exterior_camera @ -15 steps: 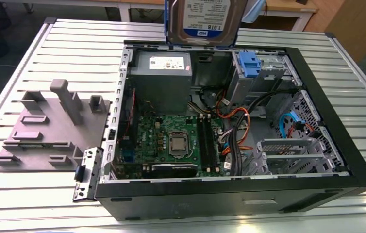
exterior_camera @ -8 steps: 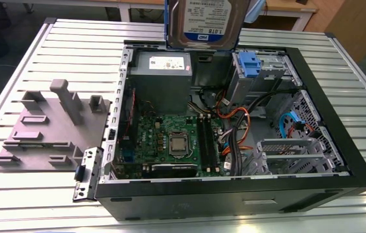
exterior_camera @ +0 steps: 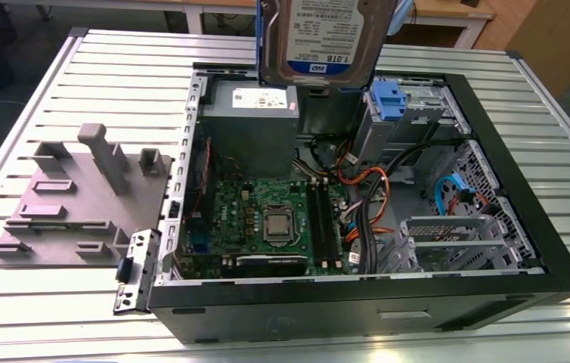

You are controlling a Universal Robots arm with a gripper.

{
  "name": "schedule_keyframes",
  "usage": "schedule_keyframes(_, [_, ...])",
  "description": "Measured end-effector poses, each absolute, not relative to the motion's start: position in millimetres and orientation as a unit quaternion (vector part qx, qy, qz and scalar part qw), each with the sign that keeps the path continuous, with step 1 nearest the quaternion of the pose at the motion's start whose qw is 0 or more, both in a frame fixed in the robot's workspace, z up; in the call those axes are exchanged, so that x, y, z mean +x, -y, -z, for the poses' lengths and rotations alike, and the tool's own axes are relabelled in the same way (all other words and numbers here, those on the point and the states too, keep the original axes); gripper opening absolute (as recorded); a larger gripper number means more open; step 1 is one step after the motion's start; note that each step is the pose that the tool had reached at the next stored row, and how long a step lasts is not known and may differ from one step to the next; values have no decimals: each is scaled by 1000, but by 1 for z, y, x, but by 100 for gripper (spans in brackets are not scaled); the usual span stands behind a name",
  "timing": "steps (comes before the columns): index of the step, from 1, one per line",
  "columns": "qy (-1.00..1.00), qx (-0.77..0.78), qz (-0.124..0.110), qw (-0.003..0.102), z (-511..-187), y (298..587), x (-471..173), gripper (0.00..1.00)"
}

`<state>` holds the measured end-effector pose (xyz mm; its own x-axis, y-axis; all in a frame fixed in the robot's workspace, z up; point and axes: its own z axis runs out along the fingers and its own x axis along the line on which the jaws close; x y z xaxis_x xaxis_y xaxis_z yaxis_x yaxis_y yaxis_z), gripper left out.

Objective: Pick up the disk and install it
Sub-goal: 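Pick up the disk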

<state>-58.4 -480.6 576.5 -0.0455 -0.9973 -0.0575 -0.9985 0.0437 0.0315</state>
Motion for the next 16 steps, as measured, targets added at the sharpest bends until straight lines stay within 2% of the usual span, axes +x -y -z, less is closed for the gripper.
schedule_keyframes(12, [-722, -691, -31, 10, -576, 502, -58, 35])
schedule_keyframes(13, [-722, -691, -31, 10, -576, 519, -58, 35])
schedule_keyframes(16, [-722, -691, -31, 10, -573, 521, -58, 35])
